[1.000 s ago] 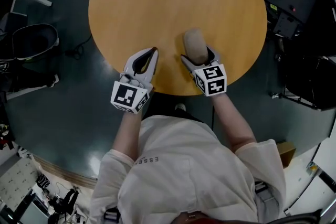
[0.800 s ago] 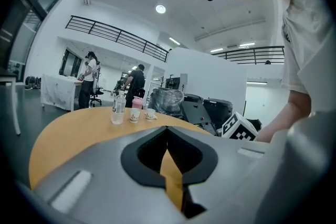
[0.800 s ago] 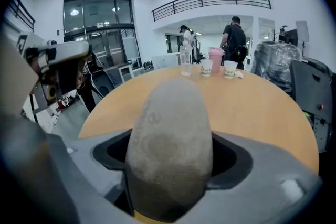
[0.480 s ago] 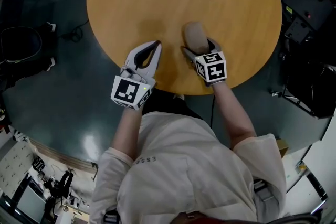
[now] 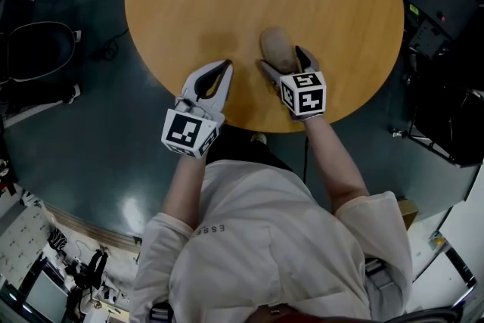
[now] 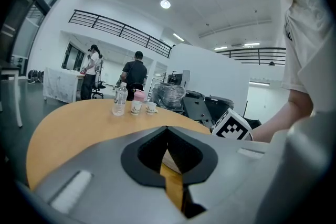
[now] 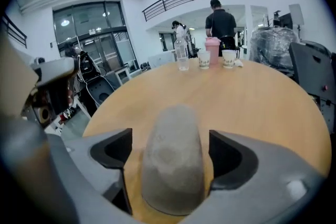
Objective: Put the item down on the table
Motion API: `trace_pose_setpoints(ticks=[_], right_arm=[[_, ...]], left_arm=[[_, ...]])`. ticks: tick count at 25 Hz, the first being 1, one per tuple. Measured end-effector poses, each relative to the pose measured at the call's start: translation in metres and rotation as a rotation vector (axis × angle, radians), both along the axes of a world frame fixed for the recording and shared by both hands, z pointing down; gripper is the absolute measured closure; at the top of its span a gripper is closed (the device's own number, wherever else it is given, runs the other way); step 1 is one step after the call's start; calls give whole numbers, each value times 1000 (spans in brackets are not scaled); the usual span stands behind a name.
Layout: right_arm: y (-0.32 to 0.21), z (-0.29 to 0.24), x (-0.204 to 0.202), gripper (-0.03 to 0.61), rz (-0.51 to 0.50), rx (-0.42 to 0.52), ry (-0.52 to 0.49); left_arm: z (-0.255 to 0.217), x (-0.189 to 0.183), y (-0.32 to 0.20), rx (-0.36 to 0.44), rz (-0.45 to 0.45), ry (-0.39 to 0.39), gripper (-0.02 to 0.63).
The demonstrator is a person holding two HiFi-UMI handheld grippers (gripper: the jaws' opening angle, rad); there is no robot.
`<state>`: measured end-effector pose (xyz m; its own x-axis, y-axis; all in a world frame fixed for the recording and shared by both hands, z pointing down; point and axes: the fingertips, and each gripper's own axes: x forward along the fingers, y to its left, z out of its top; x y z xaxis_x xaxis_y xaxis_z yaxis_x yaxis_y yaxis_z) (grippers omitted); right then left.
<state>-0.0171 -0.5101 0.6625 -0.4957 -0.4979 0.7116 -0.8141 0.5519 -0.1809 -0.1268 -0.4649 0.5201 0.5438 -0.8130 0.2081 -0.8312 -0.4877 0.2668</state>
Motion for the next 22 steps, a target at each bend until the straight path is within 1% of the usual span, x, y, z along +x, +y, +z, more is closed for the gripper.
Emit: trace_pose_setpoints(ticks=[3,7,8,9,11,12,14,15,16,17,20,22], right_arm=[[1,-37,7,146,39,70,-60],[0,-98,23,158,96,201,-159],[2,-113,27,179,106,237,-175],[5,-127,32,230,114,275,-183],[14,-154,43,364,137,343,-191],[19,-167,48,409,152,369,-204],[32,-191,59,464,184,418,-238],[39,-202,65,505,197,444,-250],[47,-212,71,571,205,470,-260],[55,-220,76,589,207,492,-272],[83,-239,90,591,194,536,-307],[105,-248,98,591,177,567,-303]], left_arm=[[-10,6,8,21,5,-2,607],[-34,17,10,83,21,-8,607],[-40,18,11,99,24,-10,607],[-47,20,14,115,28,-12,606],[-61,25,20,148,36,-15,607],[-69,27,24,164,41,-18,607],[-84,34,36,195,50,-27,607],[-91,37,43,209,55,-32,607],[-98,41,50,222,58,-36,607],[-105,45,58,235,60,-39,607],[-121,54,82,269,53,-37,607],[-129,60,101,281,39,-31,607]])
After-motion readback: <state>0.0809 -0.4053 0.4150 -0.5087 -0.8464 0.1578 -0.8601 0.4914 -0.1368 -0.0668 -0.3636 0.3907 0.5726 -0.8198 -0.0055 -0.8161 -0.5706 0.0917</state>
